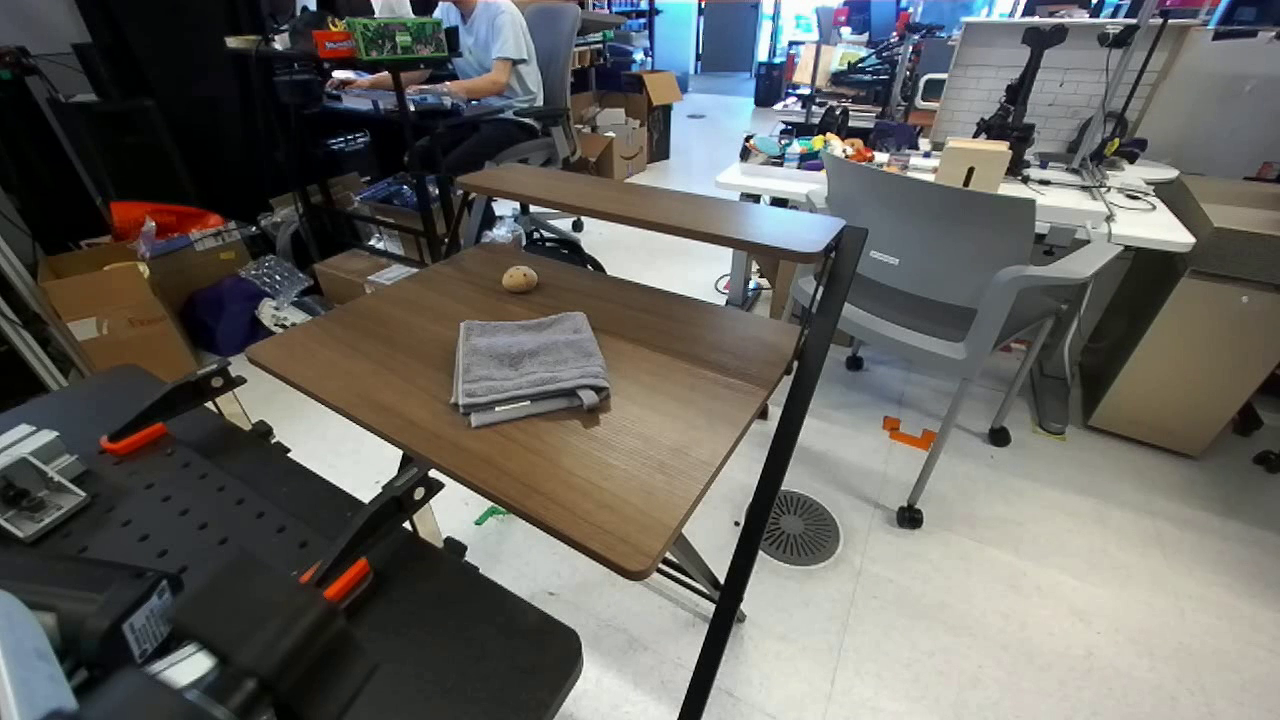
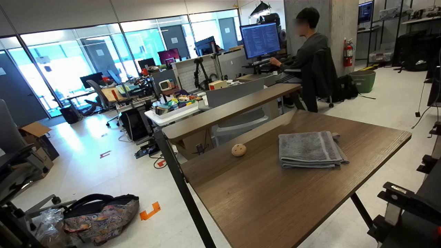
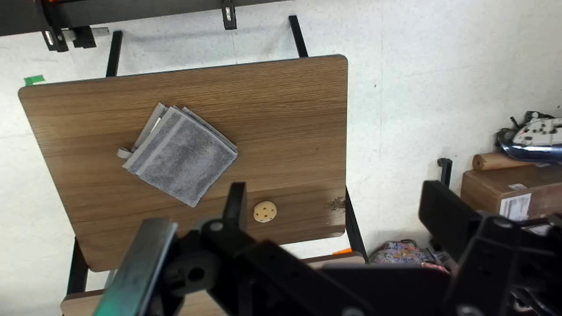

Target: Move the brown toy to the right and then wipe the table with the towel

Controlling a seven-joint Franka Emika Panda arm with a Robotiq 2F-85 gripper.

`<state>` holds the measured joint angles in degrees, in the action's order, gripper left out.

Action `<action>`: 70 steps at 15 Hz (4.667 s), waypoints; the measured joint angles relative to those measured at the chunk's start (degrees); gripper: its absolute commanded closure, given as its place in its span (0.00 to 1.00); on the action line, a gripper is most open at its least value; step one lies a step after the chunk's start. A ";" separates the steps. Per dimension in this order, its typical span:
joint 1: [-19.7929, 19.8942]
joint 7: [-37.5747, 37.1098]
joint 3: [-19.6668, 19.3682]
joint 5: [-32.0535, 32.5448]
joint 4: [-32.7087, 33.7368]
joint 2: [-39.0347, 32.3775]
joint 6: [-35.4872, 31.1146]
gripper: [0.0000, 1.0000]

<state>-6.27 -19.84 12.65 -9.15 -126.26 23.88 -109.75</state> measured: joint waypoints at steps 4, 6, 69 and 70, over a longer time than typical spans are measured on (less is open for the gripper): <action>0.80 -1.97 -0.28 0.52 0.20 -1.10 -3.12 0.00; 3.12 -4.19 -1.37 0.86 1.71 -4.18 -5.85 0.00; -2.88 -29.32 -13.31 4.33 57.19 -89.30 -27.60 0.26; -2.56 -29.05 -13.29 3.66 57.74 -89.94 -27.60 0.35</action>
<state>-8.84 -48.89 -0.64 -5.48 -68.52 -66.05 -137.35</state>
